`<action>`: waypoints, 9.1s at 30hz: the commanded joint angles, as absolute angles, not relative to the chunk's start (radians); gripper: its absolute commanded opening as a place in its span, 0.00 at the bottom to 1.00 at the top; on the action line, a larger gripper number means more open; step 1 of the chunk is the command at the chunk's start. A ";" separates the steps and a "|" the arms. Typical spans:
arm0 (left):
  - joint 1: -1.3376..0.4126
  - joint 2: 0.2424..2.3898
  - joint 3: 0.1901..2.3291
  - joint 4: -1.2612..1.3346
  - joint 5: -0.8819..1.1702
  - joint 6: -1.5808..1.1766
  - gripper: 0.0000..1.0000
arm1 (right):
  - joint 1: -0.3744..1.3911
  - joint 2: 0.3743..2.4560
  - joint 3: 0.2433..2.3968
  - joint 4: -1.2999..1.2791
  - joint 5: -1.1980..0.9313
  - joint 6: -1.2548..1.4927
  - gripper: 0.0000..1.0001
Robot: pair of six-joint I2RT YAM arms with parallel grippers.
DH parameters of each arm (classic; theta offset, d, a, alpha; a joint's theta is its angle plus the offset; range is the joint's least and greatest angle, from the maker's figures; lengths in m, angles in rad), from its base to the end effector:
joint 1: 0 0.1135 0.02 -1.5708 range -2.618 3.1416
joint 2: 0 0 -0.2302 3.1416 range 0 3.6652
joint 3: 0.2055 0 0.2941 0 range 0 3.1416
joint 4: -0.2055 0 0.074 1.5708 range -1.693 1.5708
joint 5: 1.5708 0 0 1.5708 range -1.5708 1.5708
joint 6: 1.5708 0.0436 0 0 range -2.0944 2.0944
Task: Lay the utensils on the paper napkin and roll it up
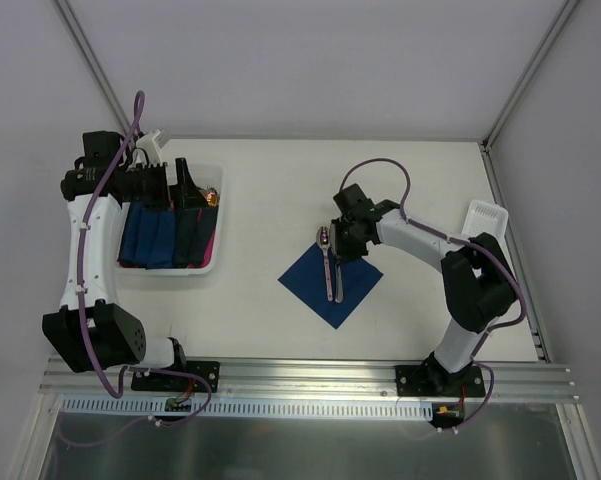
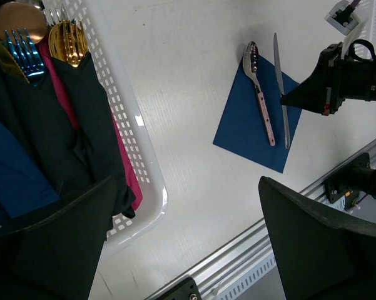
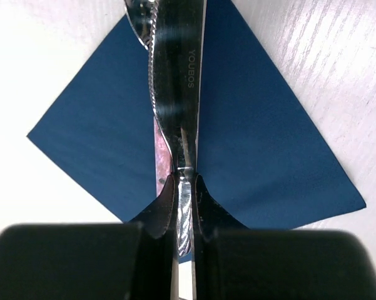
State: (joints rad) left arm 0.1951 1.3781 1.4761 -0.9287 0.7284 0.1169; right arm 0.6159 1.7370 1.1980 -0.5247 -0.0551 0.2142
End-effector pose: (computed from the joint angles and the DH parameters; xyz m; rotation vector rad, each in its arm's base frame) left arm 0.3278 0.0352 0.3487 0.2411 2.2300 -0.7018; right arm 0.3195 0.2290 0.1415 -0.5530 2.6205 0.3474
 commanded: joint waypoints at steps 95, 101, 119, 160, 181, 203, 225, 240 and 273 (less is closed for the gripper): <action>0.189 1.345 1.462 -0.919 0.736 0.127 0.99 | 0.598 1.896 1.292 -0.500 -0.048 0.225 0.16; 0.115 1.364 1.436 -0.917 0.703 0.163 0.99 | 0.600 1.865 1.276 -0.494 -0.057 0.235 0.14; -0.483 1.750 1.466 -0.761 0.243 -0.069 0.29 | 0.548 1.591 1.109 -0.479 -0.012 0.374 0.08; -0.690 2.146 1.683 -0.713 0.098 -0.411 0.57 | 0.534 1.764 1.028 -0.259 -0.133 0.512 0.02; -0.690 2.178 1.707 -0.719 0.103 -0.397 0.69 | 0.534 1.781 1.011 -0.258 -0.149 0.502 0.02; -0.650 1.502 1.504 -0.703 0.313 0.087 0.99 | 0.471 1.329 1.049 -0.261 -0.167 0.512 0.27; -1.201 1.661 1.169 -0.420 0.201 0.376 0.39 | 0.005 0.761 0.646 -0.571 -0.336 0.350 0.43; -1.220 1.848 1.273 -0.391 0.224 0.356 0.36 | -0.081 0.815 0.627 -0.568 -0.420 0.290 0.41; -1.204 1.741 1.207 -0.457 0.288 0.342 0.00 | -0.178 0.825 0.614 -0.569 -0.522 0.242 0.35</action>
State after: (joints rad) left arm -1.2098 1.8202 1.1851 -0.4110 0.2367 0.3515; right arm -0.1692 0.8204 0.5980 -0.5663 -0.4854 0.2707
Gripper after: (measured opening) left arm 0.005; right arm 0.353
